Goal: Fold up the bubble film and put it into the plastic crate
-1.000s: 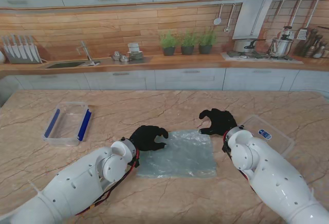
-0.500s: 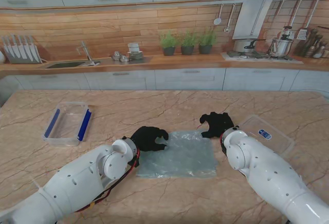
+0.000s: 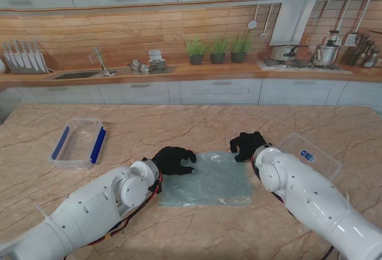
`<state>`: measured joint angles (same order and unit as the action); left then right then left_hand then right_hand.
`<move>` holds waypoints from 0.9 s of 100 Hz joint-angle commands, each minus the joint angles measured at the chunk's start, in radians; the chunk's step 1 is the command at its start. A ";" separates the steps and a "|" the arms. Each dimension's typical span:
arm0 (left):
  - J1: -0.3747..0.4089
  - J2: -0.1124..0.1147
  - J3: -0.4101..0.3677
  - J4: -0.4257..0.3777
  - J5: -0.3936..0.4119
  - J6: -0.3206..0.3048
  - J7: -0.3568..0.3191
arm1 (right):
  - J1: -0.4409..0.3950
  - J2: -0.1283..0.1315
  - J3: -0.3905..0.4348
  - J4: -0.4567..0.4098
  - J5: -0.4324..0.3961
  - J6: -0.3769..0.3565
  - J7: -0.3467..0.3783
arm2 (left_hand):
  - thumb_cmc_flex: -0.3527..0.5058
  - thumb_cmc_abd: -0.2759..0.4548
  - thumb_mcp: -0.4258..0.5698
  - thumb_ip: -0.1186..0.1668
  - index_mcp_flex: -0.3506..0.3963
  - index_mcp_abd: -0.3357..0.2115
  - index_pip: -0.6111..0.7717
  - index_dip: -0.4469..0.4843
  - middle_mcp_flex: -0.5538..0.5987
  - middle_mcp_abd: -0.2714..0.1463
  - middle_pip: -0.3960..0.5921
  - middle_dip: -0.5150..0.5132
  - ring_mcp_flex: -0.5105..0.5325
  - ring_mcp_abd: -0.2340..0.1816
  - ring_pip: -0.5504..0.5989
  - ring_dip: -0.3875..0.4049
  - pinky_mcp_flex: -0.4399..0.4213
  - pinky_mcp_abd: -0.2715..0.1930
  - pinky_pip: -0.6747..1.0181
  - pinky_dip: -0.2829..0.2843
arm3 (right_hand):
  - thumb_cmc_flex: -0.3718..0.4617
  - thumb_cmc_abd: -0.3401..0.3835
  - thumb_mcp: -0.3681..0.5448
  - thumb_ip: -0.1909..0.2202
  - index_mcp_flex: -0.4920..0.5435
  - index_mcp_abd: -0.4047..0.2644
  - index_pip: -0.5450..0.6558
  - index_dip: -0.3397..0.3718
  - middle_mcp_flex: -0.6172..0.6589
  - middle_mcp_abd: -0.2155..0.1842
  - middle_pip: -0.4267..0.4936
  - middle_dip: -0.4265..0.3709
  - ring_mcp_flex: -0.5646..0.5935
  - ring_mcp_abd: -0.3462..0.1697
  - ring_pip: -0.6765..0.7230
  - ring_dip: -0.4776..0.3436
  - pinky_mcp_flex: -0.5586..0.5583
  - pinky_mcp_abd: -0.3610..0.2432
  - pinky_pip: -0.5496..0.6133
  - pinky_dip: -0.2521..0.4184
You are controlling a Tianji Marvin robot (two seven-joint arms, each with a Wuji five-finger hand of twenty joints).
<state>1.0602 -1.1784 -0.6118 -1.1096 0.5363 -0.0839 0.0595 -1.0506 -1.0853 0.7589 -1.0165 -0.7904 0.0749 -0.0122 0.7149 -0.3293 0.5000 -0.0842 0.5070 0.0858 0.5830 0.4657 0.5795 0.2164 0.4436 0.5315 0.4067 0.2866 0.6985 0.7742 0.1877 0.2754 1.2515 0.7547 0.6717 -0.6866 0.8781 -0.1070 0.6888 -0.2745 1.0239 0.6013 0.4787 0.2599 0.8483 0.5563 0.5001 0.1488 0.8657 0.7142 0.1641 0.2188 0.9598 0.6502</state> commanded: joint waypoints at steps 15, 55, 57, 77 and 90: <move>0.015 -0.004 0.009 0.005 -0.007 0.006 -0.021 | -0.095 -0.007 0.113 -0.085 0.089 -0.001 0.066 | 0.018 0.037 -0.021 0.031 -0.008 0.001 -0.045 -0.006 -0.027 0.013 -0.026 -0.009 0.004 0.014 -0.060 -0.053 -0.020 0.010 -0.015 -0.013 | 0.086 0.018 -0.055 -0.025 0.021 -0.033 0.051 0.062 0.108 -0.016 -0.130 -0.094 0.013 0.021 -0.204 -0.119 -0.034 0.059 -0.135 -0.050; 0.026 -0.013 -0.001 0.007 -0.035 0.015 -0.013 | -0.184 -0.021 0.286 -0.256 0.386 0.052 0.208 | 0.022 0.033 -0.013 0.033 0.015 0.045 -0.073 -0.025 -0.009 0.027 -0.035 -0.022 0.011 0.024 -0.078 -0.076 -0.026 0.025 -0.039 -0.023 | 0.119 0.082 -0.014 -0.031 -0.054 0.012 0.043 0.152 0.269 0.028 -0.284 -0.193 0.153 0.094 -0.525 -0.309 0.115 0.113 -0.334 -0.056; 0.028 -0.014 -0.002 0.007 -0.037 0.016 -0.012 | -0.187 -0.023 0.290 -0.261 0.407 0.062 0.213 | 0.021 0.033 -0.012 0.034 0.017 0.050 -0.078 -0.029 -0.008 0.028 -0.035 -0.023 0.012 0.026 -0.078 -0.077 -0.026 0.025 -0.040 -0.023 | 0.121 0.089 -0.012 -0.033 -0.063 0.013 0.045 0.160 0.281 0.034 -0.282 -0.195 0.171 0.105 -0.521 -0.310 0.134 0.124 -0.326 -0.052; 0.043 -0.014 -0.019 -0.008 -0.072 0.024 -0.028 | -0.202 -0.051 0.314 -0.286 0.522 0.151 0.177 | 0.021 0.032 -0.007 0.033 0.028 0.067 -0.107 -0.053 -0.001 0.032 -0.042 -0.031 0.012 0.029 -0.082 -0.085 -0.028 0.034 -0.050 -0.029 | 0.126 0.122 0.004 -0.048 -0.096 -0.022 0.042 0.219 0.383 0.107 -0.222 -0.222 0.403 0.184 -0.339 -0.247 0.302 0.206 -0.138 -0.017; 0.051 -0.018 -0.029 -0.014 -0.108 0.029 -0.039 | -0.207 -0.061 0.318 -0.302 0.551 0.191 0.156 | 0.021 0.036 -0.011 0.033 0.028 0.070 -0.114 -0.058 -0.001 0.031 -0.043 -0.033 0.010 0.028 -0.085 -0.089 -0.030 0.032 -0.053 -0.031 | 0.130 0.115 0.020 -0.052 -0.099 -0.017 0.051 0.227 0.466 0.112 -0.150 -0.208 0.521 0.183 -0.188 -0.194 0.386 0.201 0.076 -0.028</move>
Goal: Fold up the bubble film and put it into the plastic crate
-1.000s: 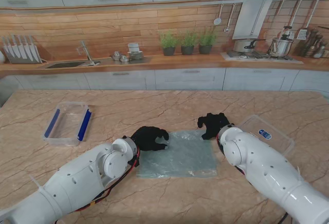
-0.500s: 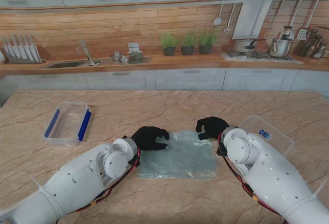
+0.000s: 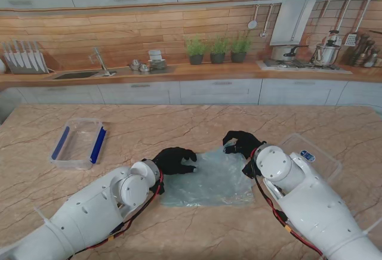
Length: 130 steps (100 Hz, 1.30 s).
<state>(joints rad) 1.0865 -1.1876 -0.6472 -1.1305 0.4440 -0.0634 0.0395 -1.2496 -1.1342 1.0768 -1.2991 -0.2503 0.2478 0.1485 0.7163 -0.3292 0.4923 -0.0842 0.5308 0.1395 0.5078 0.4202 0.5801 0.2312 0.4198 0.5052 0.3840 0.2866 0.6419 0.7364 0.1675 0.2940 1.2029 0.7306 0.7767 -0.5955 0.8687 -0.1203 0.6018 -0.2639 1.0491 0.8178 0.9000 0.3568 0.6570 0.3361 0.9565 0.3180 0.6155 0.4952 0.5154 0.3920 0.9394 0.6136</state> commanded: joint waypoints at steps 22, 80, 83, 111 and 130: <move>0.043 -0.017 -0.016 -0.016 -0.095 0.021 -0.044 | -0.015 -0.027 0.025 -0.047 0.056 0.057 -0.040 | 0.026 0.046 -0.017 0.034 0.006 0.025 -0.049 -0.021 -0.003 0.022 -0.021 -0.008 0.026 0.033 -0.031 -0.055 -0.019 0.019 -0.012 -0.011 | 0.030 -0.029 0.097 -0.058 0.023 0.019 0.041 -0.028 0.162 -0.010 0.155 0.030 0.185 -0.031 0.251 0.101 0.121 0.002 0.307 -0.016; 0.090 -0.062 -0.071 -0.042 -0.346 0.089 -0.057 | -0.007 -0.018 0.012 -0.105 0.113 0.107 0.028 | 0.058 0.160 -0.172 0.038 0.065 0.067 -0.061 -0.044 0.044 0.048 -0.033 -0.032 0.009 0.059 -0.026 -0.070 -0.069 0.027 -0.033 -0.032 | 0.036 -0.029 0.079 -0.048 -0.024 0.121 0.002 -0.186 0.158 -0.024 0.218 0.013 0.201 -0.048 0.330 0.127 0.142 -0.027 0.378 0.026; 0.095 -0.064 -0.078 -0.043 -0.361 0.090 -0.057 | -0.006 -0.019 0.009 -0.106 0.117 0.107 0.030 | 0.091 0.175 -0.239 0.043 0.070 0.067 -0.071 -0.053 0.040 0.049 -0.036 -0.034 0.003 0.059 -0.026 -0.074 -0.077 0.025 -0.037 -0.034 | 0.035 -0.027 0.077 -0.047 -0.028 0.127 -0.005 -0.196 0.153 -0.025 0.217 0.013 0.195 -0.047 0.326 0.125 0.137 -0.027 0.375 0.026; 0.120 -0.075 -0.125 -0.039 -0.487 0.086 -0.079 | -0.019 -0.014 0.001 -0.124 0.198 0.118 0.085 | 0.063 0.201 -0.462 0.048 0.063 0.083 -0.113 -0.071 0.013 0.052 -0.069 -0.048 -0.039 0.044 -0.083 -0.103 -0.159 0.032 -0.148 -0.057 | -0.118 0.022 -0.019 0.057 -0.151 0.264 -0.318 -0.193 -0.092 -0.010 0.112 0.042 0.061 -0.031 0.212 0.071 0.011 -0.043 0.280 0.002; 0.124 -0.076 -0.140 -0.025 -0.536 0.041 -0.100 | -0.032 -0.002 0.003 -0.134 0.244 0.097 0.149 | -0.049 0.174 -0.509 0.058 0.065 0.087 -0.151 -0.077 0.006 0.053 -0.100 -0.054 -0.056 0.037 -0.131 -0.119 -0.193 0.042 -0.236 -0.066 | -0.206 0.000 -0.152 0.062 -0.309 0.288 -0.408 -0.223 -0.293 -0.033 0.029 0.017 -0.098 0.013 0.057 0.015 -0.110 -0.031 0.159 -0.037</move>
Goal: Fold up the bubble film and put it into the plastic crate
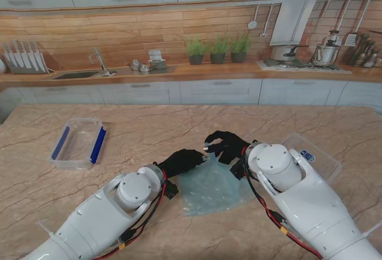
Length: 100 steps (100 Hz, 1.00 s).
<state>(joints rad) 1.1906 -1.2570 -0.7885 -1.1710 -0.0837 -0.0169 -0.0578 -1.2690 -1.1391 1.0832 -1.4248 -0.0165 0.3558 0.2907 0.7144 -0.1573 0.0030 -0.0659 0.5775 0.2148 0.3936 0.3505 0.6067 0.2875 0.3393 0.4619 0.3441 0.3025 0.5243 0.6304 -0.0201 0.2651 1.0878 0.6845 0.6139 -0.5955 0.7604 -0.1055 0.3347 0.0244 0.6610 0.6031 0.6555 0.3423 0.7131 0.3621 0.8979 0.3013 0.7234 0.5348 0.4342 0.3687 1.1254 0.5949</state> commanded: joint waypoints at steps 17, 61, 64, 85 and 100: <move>0.040 -0.011 -0.026 0.001 -0.053 -0.003 0.006 | -0.012 0.010 -0.010 0.004 0.029 -0.039 0.043 | -0.097 -0.001 -0.020 0.041 0.033 0.023 -0.056 -0.011 -0.013 0.006 -0.030 -0.011 -0.014 0.030 -0.031 -0.016 -0.017 0.076 -0.156 -0.019 | -0.075 0.008 -0.102 0.050 -0.104 -0.008 -0.096 -0.045 -0.174 -0.035 -0.115 -0.045 -0.171 0.077 -0.197 -0.081 -0.085 0.019 -0.121 -0.045; 0.039 -0.005 -0.022 -0.008 -0.021 0.021 0.006 | -0.017 0.011 -0.017 0.032 0.104 -0.124 0.091 | -0.070 -0.091 -0.009 0.044 0.095 0.029 -0.048 0.002 0.051 0.018 -0.011 0.007 0.035 0.063 -0.004 0.008 0.020 0.094 -0.120 0.014 | -0.093 0.008 -0.139 0.046 -0.187 -0.058 -0.214 -0.131 -0.294 -0.051 -0.257 -0.104 -0.335 0.089 -0.353 -0.157 -0.148 0.021 -0.311 -0.077; 0.037 -0.004 -0.018 -0.008 -0.005 0.021 0.010 | -0.020 0.010 -0.015 0.031 0.107 -0.133 0.087 | -0.053 -0.114 -0.005 0.045 0.103 0.026 -0.040 0.007 0.065 0.017 -0.003 0.011 0.048 0.068 0.003 0.011 0.029 0.098 -0.112 0.018 | -0.092 0.008 -0.138 0.046 -0.186 -0.060 -0.212 -0.132 -0.297 -0.050 -0.258 -0.104 -0.333 0.087 -0.353 -0.157 -0.145 0.018 -0.315 -0.075; 0.021 0.012 0.013 -0.021 0.112 0.068 0.015 | -0.043 0.013 0.003 0.003 0.125 -0.152 0.089 | -0.043 -0.265 0.397 0.014 0.022 -0.001 0.078 0.055 0.148 -0.008 0.114 0.054 0.162 0.064 0.113 0.034 0.114 0.103 0.030 0.003 | -0.094 0.013 -0.140 0.047 -0.184 -0.064 -0.201 -0.139 -0.306 -0.047 -0.254 -0.103 -0.274 0.078 -0.323 -0.146 -0.110 0.004 -0.304 -0.054; 0.016 0.011 0.027 -0.022 0.142 0.092 0.030 | -0.061 0.018 0.020 -0.023 0.112 -0.158 0.089 | -0.004 -0.310 0.587 0.011 0.017 -0.005 0.159 0.072 0.210 -0.022 0.177 0.060 0.240 0.055 0.181 0.037 0.185 0.108 0.106 -0.004 | -0.094 0.018 -0.144 0.048 -0.166 -0.062 -0.191 -0.146 -0.304 -0.045 -0.247 -0.101 -0.234 0.068 -0.294 -0.131 -0.095 -0.009 -0.280 -0.031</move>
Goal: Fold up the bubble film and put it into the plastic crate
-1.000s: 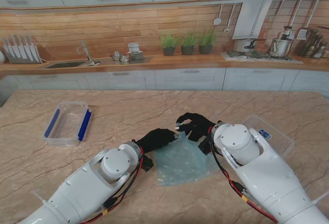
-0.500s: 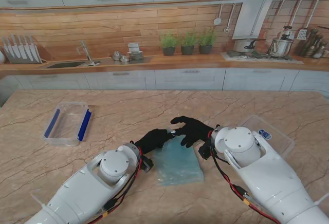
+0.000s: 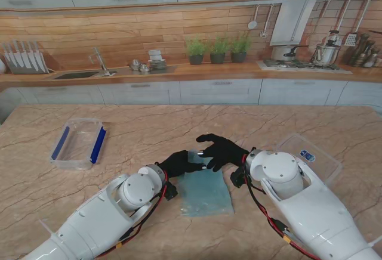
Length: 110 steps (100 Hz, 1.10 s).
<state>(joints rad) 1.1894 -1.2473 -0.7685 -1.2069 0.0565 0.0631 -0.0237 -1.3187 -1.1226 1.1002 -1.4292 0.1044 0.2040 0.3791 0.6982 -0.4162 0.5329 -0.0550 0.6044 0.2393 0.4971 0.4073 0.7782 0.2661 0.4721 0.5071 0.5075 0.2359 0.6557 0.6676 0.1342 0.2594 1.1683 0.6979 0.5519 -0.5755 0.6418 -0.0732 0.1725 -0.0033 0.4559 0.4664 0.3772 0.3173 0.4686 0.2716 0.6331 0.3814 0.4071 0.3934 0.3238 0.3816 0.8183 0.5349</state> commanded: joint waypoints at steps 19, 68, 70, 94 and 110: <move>0.017 -0.004 0.016 0.008 0.014 0.043 0.011 | -0.034 0.006 0.026 -0.045 -0.022 -0.012 -0.003 | 0.122 -0.089 0.190 -0.033 0.026 -0.034 0.163 -0.001 0.161 -0.033 0.103 0.075 0.196 0.117 0.147 -0.010 0.129 0.112 0.111 -0.008 | -0.030 0.006 -0.027 0.017 0.010 -0.033 0.020 -0.013 -0.027 -0.020 0.001 -0.009 0.032 -0.021 0.029 0.017 0.006 -0.031 0.035 0.039; 0.081 -0.051 -0.059 -0.031 -0.177 0.157 0.089 | -0.146 0.010 0.112 -0.168 -0.210 0.075 -0.119 | 0.411 -0.079 0.287 -0.079 -0.028 -0.093 0.321 0.045 0.197 -0.057 -0.057 0.254 0.168 0.132 0.137 0.061 0.099 0.102 0.120 -0.004 | 0.007 0.038 -0.030 0.034 0.256 0.119 0.038 0.024 0.160 0.071 0.201 0.071 0.127 -0.051 0.221 0.116 0.066 -0.020 0.186 0.076; 0.086 -0.056 -0.064 -0.033 -0.188 0.163 0.103 | -0.149 0.011 0.112 -0.173 -0.217 0.088 -0.120 | 0.411 -0.079 0.286 -0.080 -0.029 -0.092 0.321 0.045 0.198 -0.056 -0.057 0.255 0.169 0.133 0.141 0.063 0.099 0.103 0.123 -0.002 | 0.010 0.038 -0.031 0.036 0.275 0.134 0.031 0.023 0.178 0.081 0.211 0.075 0.140 -0.044 0.232 0.116 0.072 -0.014 0.205 0.073; 0.123 -0.087 -0.106 -0.055 -0.278 0.196 0.189 | -0.151 0.022 0.090 -0.190 -0.276 0.221 -0.097 | 0.418 -0.074 0.280 -0.085 -0.035 -0.091 0.325 0.042 0.188 -0.052 -0.055 0.263 0.148 0.141 0.158 0.074 0.085 0.106 0.121 0.000 | -0.013 0.107 -0.099 0.045 0.516 0.253 -0.037 0.047 0.372 0.170 0.262 0.091 0.284 0.024 0.302 0.101 0.147 0.075 0.355 0.026; 0.127 -0.085 -0.105 -0.060 -0.256 0.182 0.199 | -0.121 0.025 0.044 -0.165 -0.285 0.282 -0.079 | 0.425 -0.066 0.277 -0.089 -0.048 -0.095 0.328 0.042 0.175 -0.058 -0.055 0.265 0.135 0.133 0.145 0.069 0.069 0.095 0.111 -0.003 | -0.015 0.157 -0.136 0.052 0.594 0.272 -0.103 0.092 0.417 0.182 0.253 0.087 0.313 0.049 0.313 0.096 0.154 0.108 0.394 0.002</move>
<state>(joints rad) 1.2916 -1.3319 -0.8760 -1.2781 -0.1803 0.2408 0.1762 -1.4507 -1.0902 1.1612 -1.6126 -0.1772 0.4779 0.2958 1.0767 -0.4870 0.8143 -0.1080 0.5888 0.1874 0.7890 0.4383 0.9841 0.2272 0.4144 0.7550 0.6716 0.3123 0.7949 0.7177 0.2371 0.2370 1.3695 0.6832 0.5547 -0.4626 0.5329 -0.0525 0.7376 0.2541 0.3695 0.5417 0.7710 0.4771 0.7038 0.3483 0.9002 0.3786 0.6954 0.4967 0.4679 0.4716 1.1555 0.5536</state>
